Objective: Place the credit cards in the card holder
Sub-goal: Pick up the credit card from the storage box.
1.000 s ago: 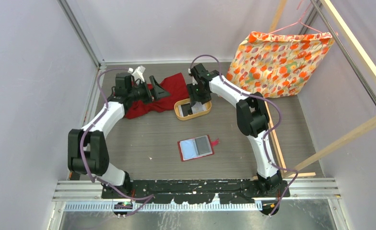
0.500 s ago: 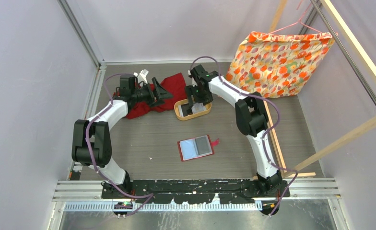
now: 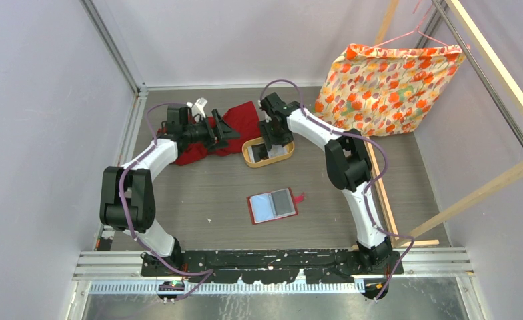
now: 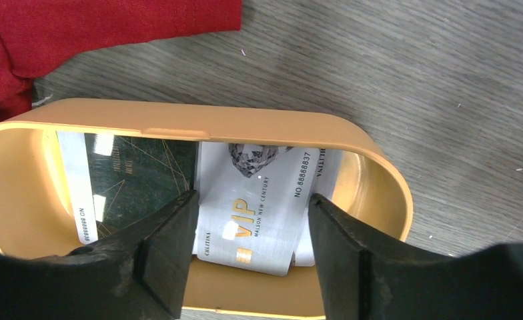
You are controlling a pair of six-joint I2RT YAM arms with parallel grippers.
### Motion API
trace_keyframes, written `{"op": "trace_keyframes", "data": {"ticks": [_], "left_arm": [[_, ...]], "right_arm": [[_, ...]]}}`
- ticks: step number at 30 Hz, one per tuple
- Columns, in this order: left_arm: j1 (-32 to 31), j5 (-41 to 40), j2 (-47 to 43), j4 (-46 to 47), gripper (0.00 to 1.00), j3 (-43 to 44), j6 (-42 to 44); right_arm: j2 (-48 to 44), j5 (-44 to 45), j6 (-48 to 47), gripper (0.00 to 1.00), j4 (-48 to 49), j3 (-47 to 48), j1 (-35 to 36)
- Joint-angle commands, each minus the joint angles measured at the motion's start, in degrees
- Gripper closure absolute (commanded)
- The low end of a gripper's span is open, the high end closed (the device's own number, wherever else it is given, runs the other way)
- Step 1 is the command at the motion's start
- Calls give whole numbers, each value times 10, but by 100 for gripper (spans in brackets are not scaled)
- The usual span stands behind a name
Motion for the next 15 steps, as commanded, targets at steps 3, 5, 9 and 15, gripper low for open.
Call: {"op": "trace_keyframes", "data": {"ticks": [3,5,9,15], "left_arm": [[-2,21,-8,-2,15,22,7],[-2,21,-8,-2,15,22,8],[-2,21,-8,-3,15,21,9],[-2,27,-2,7,15,19,1]], "right_arm": [[-33,13,-20,49,6,-13,3],[-32,12,-22,50,6,-12,3],[-40,14,-24,59,6,-7,3],[-65,-10,-9,67,12,-8,0]]}}
